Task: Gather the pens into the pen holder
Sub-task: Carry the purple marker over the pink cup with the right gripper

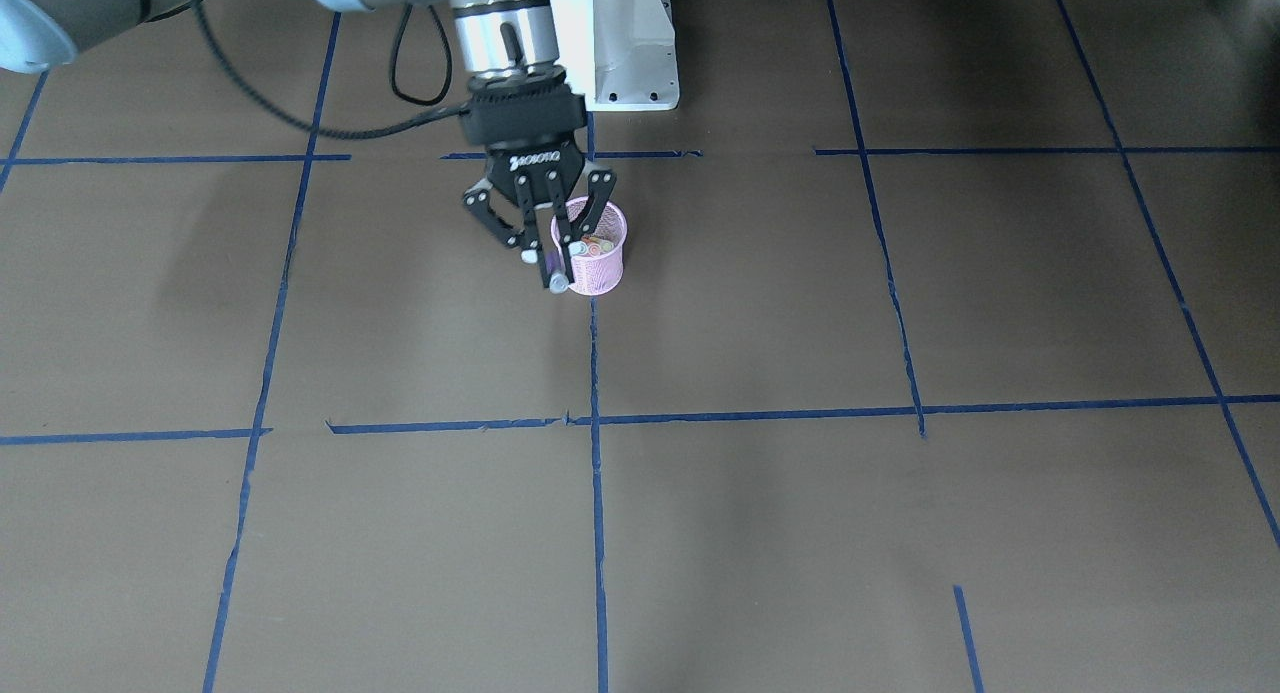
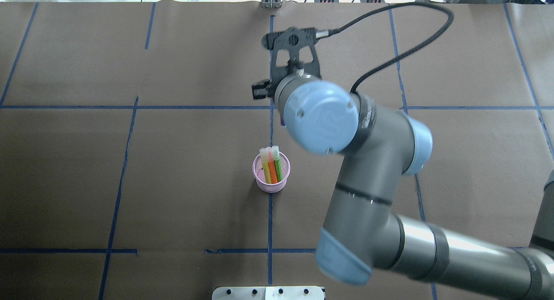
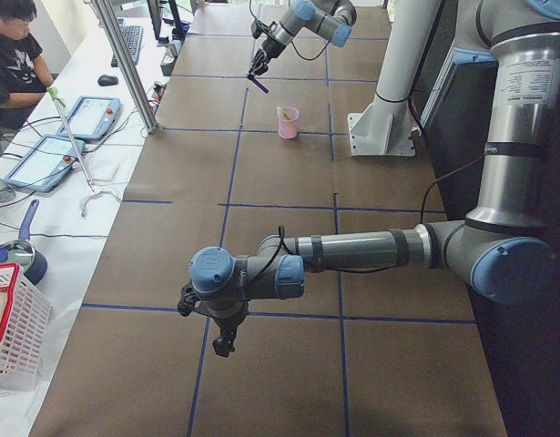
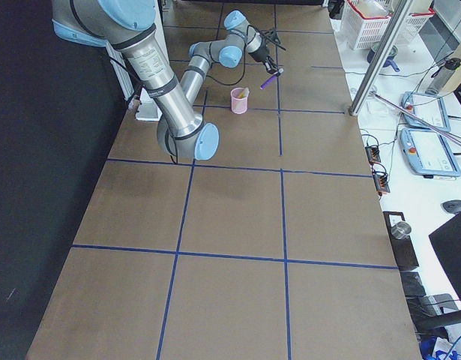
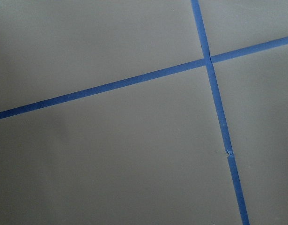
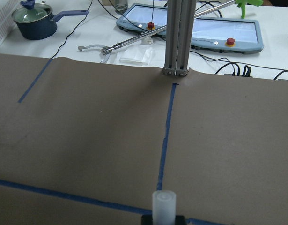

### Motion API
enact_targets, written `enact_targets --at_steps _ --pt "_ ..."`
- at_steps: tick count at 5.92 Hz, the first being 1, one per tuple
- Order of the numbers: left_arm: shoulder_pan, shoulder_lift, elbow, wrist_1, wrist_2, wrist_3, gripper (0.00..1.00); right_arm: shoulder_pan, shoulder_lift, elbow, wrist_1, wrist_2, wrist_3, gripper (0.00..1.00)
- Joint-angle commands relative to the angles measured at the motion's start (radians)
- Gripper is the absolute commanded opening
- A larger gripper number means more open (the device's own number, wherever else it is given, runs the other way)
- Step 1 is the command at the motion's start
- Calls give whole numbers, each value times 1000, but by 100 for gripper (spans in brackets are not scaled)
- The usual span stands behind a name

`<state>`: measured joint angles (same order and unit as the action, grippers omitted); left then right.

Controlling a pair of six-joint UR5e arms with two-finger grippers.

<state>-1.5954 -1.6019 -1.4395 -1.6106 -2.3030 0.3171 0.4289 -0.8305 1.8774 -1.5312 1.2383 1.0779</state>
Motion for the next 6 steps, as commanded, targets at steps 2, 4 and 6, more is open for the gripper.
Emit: enact_targets --at_steps 2,4,6 --pt "0 13 -13 0 0 0 100 -171 -50 22 2 -148 40 0" --pt "0 19 -15 -2 0 2 100 -188 -82 14 17 -154 53 0" --pt "0 19 -16 -2 0 2 100 -196 -105 -26 91 -154 68 0"
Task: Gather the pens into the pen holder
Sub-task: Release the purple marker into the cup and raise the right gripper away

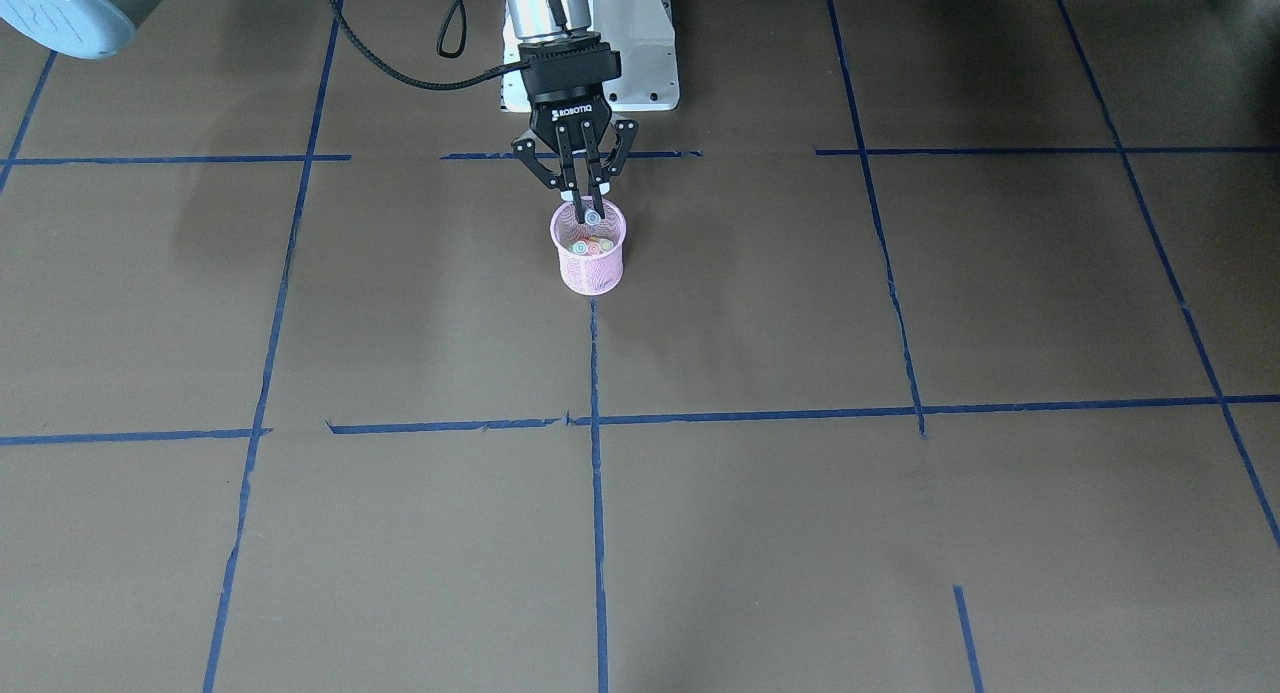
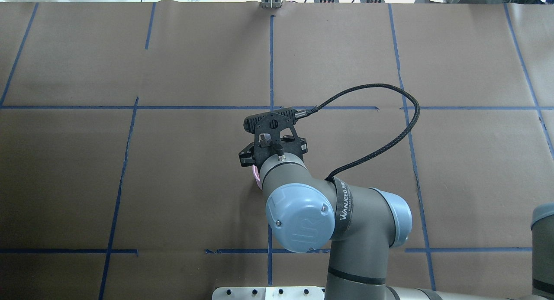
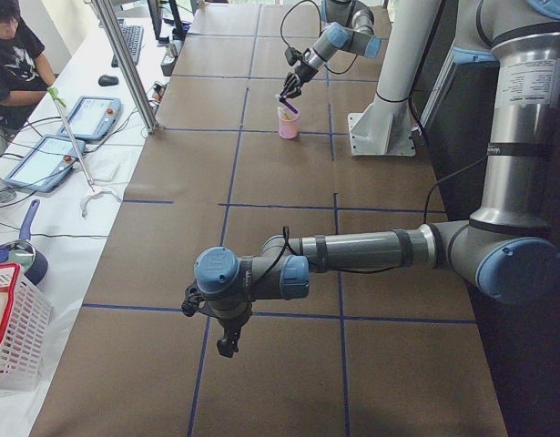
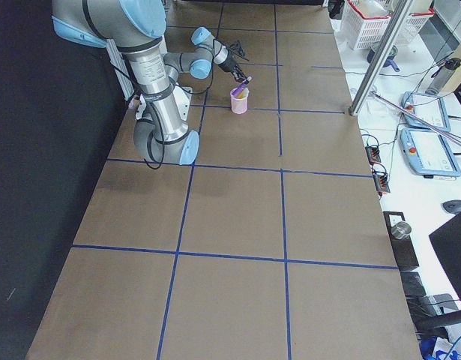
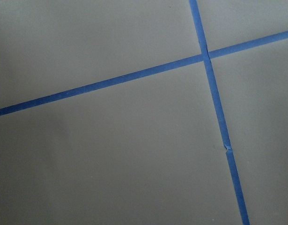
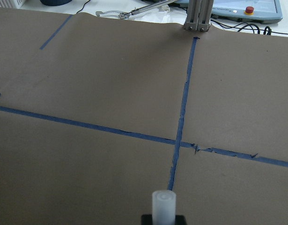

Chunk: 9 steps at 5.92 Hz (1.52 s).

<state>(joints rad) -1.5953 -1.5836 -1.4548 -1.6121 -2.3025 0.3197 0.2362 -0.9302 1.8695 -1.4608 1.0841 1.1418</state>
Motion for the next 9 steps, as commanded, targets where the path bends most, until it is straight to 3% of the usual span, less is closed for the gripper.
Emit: enact_targets --at_steps 1,3,4,5,6,7,9 --pt "0 1 1 0 0 -1 100 -5 -4 -19 22 0 4 0" --pt "0 1 1 -2 0 1 100 -5 1 -21 22 0 4 4" --pt "0 1 1 0 2 1 100 0 2 -21 20 0 6 84" --pt "0 1 1 0 0 1 100 20 2 -21 19 0 4 100" --pt "0 1 -1 0 0 1 100 43 10 -21 19 11 1 100" --pt "0 -1 -1 0 2 1 100 107 14 -18 17 110 -10 100" --pt "0 2 -4 0 0 2 100 390 -69 -21 -10 578 -177 100"
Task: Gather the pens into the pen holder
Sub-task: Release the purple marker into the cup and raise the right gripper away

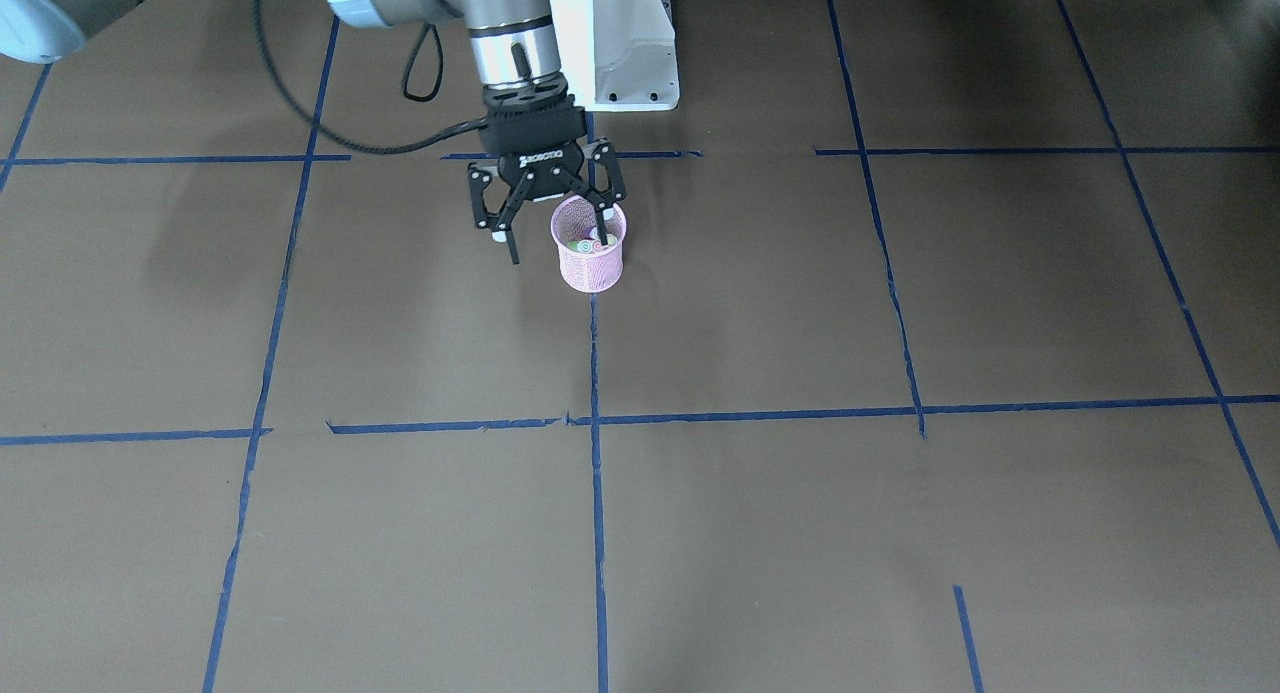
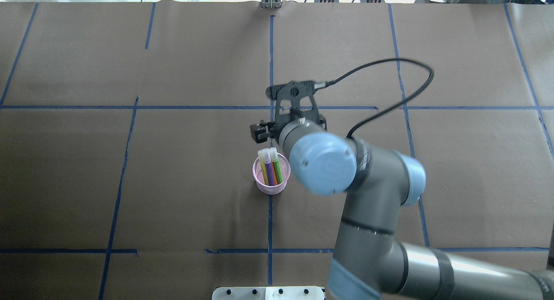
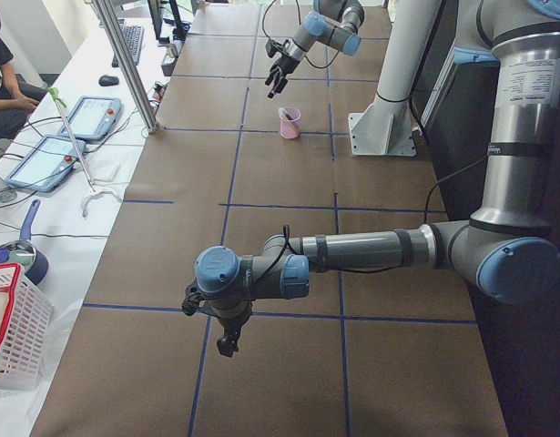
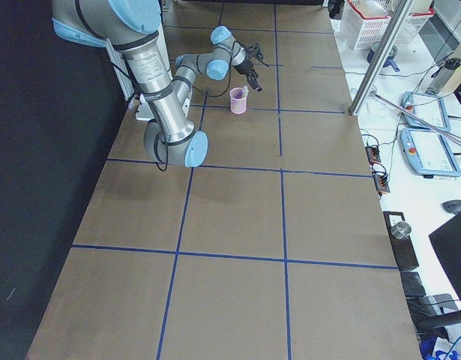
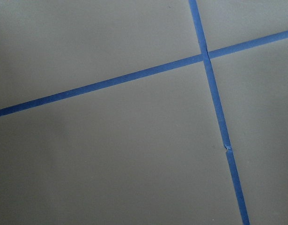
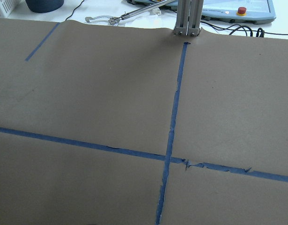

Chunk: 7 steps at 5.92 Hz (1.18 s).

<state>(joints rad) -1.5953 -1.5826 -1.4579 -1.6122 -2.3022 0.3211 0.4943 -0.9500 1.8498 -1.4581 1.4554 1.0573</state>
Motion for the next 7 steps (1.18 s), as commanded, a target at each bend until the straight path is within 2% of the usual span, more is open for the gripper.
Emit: enact_targets --at_steps 1,2,4,6,7 --pt "0 1 -1 0 0 1 100 246 -123 -20 -16 378 -176 100" --pt "0 0 -1 0 0 1 100 327 -178 -50 -13 495 -242 100" --pt "0 0 2 3 -3 1 100 539 -318 -122 -11 716 -496 100" --pt "2 -5 2 6 -6 -4 100 787 -471 -234 -5 894 -879 100" --pt "2 -8 2 17 -9 -5 100 923 -486 -330 -10 933 -1040 100"
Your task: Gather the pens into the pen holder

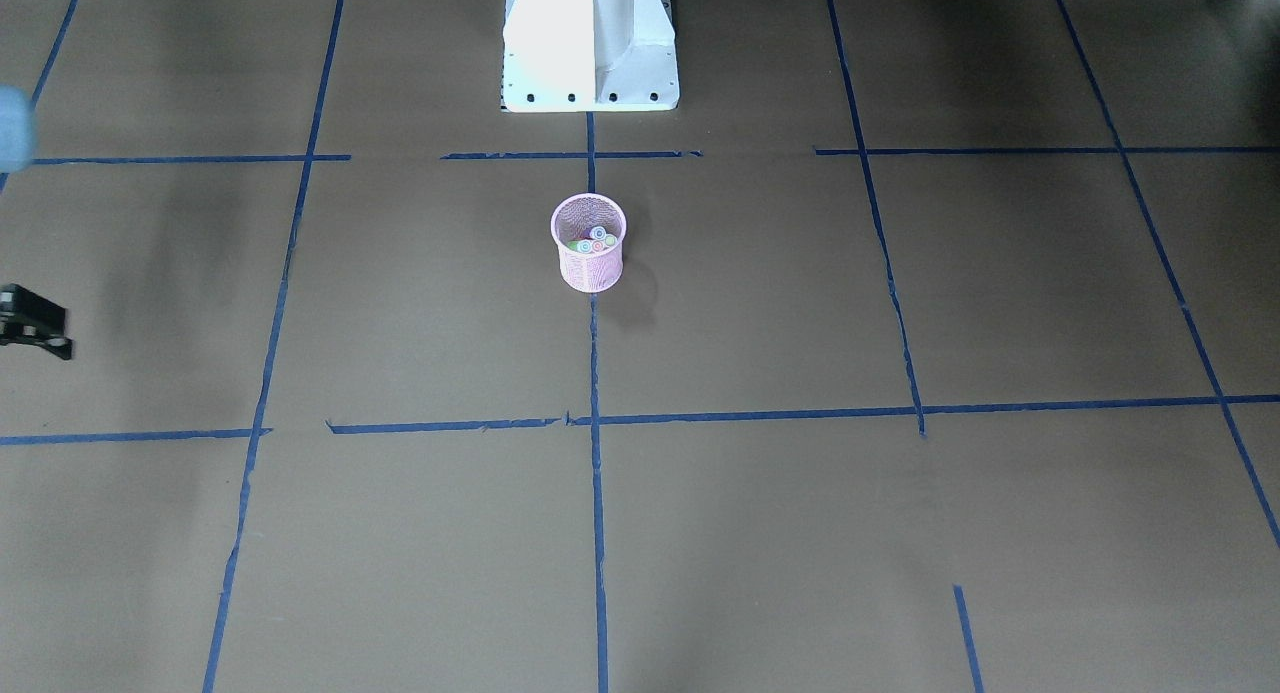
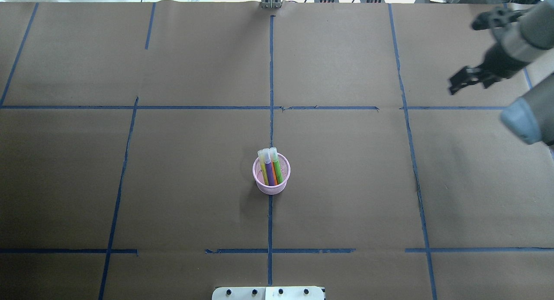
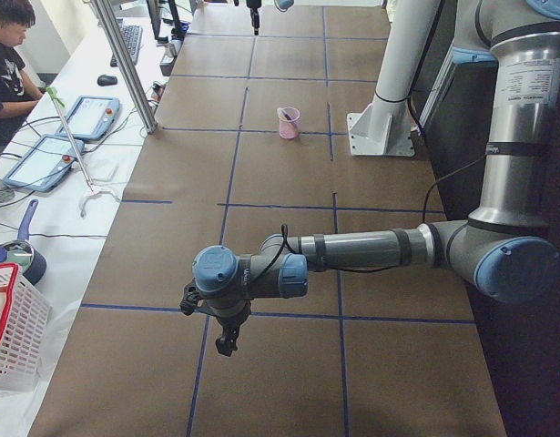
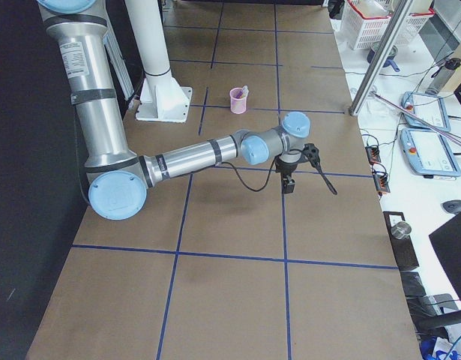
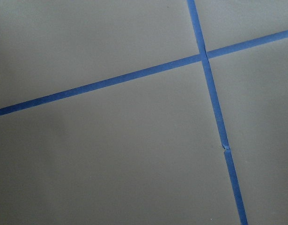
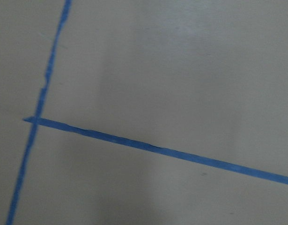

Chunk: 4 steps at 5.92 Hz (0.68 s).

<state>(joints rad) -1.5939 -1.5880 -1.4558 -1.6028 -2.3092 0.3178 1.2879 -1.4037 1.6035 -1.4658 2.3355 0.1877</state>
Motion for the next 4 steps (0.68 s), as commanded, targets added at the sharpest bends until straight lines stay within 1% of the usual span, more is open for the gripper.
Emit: enact_targets --at_steps 1,2,3,4 --pt "2 -7 2 20 -3 -8 100 219 -50 -156 -5 59 -332 100" --pt "2 -6 -5 32 -3 -29 100 276 -92 -165 -8 61 -387 100" --pt "6 3 -44 40 -3 -81 100 280 -113 -160 -1 67 -389 100" --pt "32 37 -110 66 1 -118 100 280 -119 -157 -8 73 -389 100"
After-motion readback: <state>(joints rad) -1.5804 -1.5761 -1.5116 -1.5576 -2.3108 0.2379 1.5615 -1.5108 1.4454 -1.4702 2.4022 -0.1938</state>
